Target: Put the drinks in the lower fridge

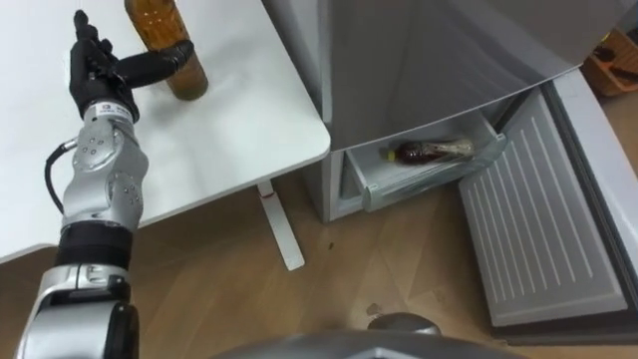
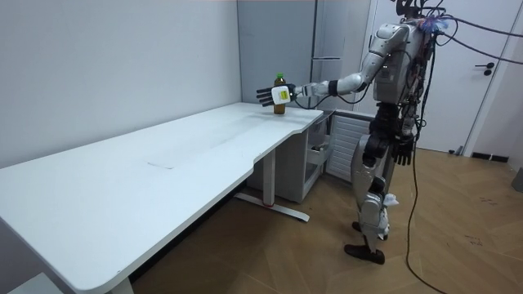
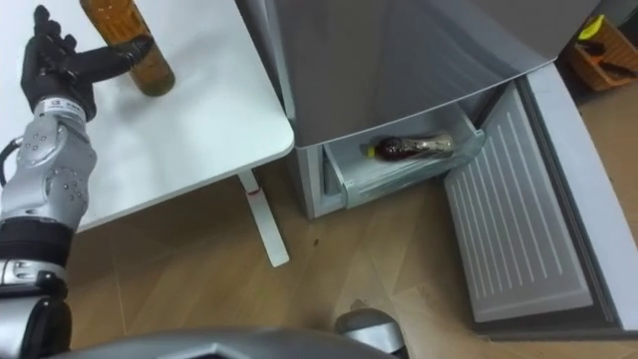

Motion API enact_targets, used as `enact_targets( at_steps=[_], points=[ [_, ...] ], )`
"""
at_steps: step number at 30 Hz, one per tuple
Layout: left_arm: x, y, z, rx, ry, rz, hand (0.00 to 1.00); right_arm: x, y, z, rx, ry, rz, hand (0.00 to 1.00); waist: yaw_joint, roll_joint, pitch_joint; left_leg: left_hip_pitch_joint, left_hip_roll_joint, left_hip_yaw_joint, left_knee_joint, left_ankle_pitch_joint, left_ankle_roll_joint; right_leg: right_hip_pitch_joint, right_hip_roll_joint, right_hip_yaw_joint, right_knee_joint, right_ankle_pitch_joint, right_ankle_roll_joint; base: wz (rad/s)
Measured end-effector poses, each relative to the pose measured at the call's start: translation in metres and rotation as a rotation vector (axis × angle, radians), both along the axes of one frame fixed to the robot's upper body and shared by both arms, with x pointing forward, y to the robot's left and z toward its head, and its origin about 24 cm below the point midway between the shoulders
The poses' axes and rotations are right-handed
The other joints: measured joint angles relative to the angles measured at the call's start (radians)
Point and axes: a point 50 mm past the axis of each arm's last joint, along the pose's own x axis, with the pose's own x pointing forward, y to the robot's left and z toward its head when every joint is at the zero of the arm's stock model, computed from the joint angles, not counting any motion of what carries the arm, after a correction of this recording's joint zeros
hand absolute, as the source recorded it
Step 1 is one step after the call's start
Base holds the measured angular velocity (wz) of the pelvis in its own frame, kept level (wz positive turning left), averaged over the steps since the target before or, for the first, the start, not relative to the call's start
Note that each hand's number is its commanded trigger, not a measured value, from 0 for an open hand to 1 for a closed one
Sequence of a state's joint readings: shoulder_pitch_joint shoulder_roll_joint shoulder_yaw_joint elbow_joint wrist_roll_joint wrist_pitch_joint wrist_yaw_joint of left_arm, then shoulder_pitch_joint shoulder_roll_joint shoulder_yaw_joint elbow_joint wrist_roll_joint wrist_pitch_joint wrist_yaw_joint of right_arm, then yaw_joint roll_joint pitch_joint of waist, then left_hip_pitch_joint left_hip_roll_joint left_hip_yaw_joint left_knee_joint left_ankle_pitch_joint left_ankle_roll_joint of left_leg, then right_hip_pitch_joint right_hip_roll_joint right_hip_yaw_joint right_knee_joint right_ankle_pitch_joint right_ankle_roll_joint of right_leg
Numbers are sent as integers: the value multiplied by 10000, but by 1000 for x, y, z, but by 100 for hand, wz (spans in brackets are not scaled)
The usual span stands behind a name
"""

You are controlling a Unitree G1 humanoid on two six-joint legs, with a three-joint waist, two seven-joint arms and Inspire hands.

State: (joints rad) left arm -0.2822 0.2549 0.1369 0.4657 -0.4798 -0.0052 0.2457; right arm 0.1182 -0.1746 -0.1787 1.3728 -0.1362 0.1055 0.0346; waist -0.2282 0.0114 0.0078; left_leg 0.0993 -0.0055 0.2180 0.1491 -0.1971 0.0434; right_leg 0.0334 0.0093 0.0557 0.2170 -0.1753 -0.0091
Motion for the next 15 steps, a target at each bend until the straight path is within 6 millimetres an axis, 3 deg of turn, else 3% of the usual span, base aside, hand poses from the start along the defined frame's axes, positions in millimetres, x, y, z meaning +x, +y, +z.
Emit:
enact_targets(
  at_steps=[10,15],
  points=[
    [-1,12,-2,-225,125,417,0,5,-3,1,-117,-149,4,0,-120,82,47,-6,88,2,-7,-77,-58,-52,133,125,27,22,-40,-3],
    [-1,15,0,-224,76,445,0,4,-3,1,-152,-83,-11,0,-122,210,13,-67,81,16,1,-77,-63,-137,156,236,18,21,-42,-5]
  ],
)
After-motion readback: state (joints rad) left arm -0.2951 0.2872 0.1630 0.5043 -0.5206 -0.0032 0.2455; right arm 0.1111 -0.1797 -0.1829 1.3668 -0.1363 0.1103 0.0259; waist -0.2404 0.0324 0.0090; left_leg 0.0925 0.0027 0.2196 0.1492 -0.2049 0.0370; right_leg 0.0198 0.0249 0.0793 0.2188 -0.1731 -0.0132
